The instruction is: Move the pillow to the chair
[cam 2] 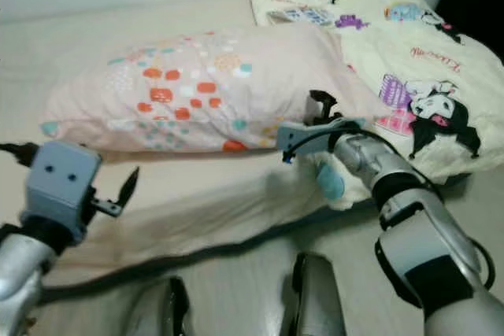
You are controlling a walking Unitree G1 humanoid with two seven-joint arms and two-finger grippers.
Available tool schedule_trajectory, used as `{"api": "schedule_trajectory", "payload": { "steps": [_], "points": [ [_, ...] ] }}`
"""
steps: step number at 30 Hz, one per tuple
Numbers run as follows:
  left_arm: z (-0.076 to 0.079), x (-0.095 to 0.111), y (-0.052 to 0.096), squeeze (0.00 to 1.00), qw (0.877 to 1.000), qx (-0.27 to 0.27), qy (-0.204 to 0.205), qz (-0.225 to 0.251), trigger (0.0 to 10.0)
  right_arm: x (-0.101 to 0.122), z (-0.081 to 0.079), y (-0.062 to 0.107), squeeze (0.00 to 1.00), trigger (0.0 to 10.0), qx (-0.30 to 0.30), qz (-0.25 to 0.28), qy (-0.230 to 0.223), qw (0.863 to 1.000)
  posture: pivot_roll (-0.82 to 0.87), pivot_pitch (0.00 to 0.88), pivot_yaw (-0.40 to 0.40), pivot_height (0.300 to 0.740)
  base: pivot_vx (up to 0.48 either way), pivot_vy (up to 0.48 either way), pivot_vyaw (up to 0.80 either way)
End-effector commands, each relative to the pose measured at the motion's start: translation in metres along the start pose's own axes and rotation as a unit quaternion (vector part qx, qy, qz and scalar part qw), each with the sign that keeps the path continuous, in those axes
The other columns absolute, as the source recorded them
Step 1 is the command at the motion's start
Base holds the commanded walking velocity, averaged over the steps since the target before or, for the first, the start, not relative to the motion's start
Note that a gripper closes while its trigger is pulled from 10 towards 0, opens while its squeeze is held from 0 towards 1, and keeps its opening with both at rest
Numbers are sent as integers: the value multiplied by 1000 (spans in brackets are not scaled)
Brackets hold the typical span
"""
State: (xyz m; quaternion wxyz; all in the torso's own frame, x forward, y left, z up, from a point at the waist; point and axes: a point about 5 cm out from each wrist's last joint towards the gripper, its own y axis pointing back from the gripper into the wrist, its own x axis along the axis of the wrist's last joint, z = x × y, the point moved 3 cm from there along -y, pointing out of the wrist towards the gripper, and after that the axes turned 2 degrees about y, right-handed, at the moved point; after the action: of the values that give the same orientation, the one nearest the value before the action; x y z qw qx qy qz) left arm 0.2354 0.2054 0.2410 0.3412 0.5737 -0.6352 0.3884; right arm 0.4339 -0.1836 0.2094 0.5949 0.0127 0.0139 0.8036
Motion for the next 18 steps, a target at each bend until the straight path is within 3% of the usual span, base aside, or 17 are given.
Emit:
{"api": "schedule_trajectory", "payload": {
  "steps": [1,3,6,11,12,13,15,16,17,18],
  "points": [
    [-3,0,3,0,1000,-1,-2,-6,10000,-3,0,0,0,10000,1,-7,4,1000,135,375,79,500,0,0,0],
    [-8,4,2,0,1000,-1,-6,-5,10000,-8,4,1,0,10000,-3,-16,5,1000,136,383,84,500,0,0,0],
    [-22,24,-2,0,1000,-3,-17,9,10000,-30,27,9,0,10000,-32,-44,17,998,147,466,136,500,0,0,0],
    [-28,34,-6,0,1000,-2,-20,17,10000,-44,47,15,0,10000,-57,-60,16,996,144,489,143,500,0,0,0],
    [-30,40,-6,0,1000,-3,-19,21,10000,-50,61,19,0,10000,-83,-62,10,995,136,505,154,500,0,0,0],
    [-30,40,-6,0,1000,-3,-19,21,10000,-50,61,19,0,10000,-83,-62,10,995,136,505,154,500,0,0,0],
    [-31,48,-9,0,999,-10,-13,28,10000,-53,92,25,0,10000,-138,-48,11,989,118,534,157,500,0,0,0],
    [-31,48,-9,0,999,-10,-13,28,10000,-53,92,25,0,10000,-138,-48,11,989,118,534,157,500,0,0,0],
    [-31,50,-9,0,1000,-13,-9,27,10000,-54,101,27,0,0,-153,-44,17,987,118,534,157,500,0,0,0],
    [-31,50,-9,0,1000,-13,-9,27,10000,-54,101,27,0,0,-153,-44,17,987,118,534,157,500,0,0,0]
  ]
}}
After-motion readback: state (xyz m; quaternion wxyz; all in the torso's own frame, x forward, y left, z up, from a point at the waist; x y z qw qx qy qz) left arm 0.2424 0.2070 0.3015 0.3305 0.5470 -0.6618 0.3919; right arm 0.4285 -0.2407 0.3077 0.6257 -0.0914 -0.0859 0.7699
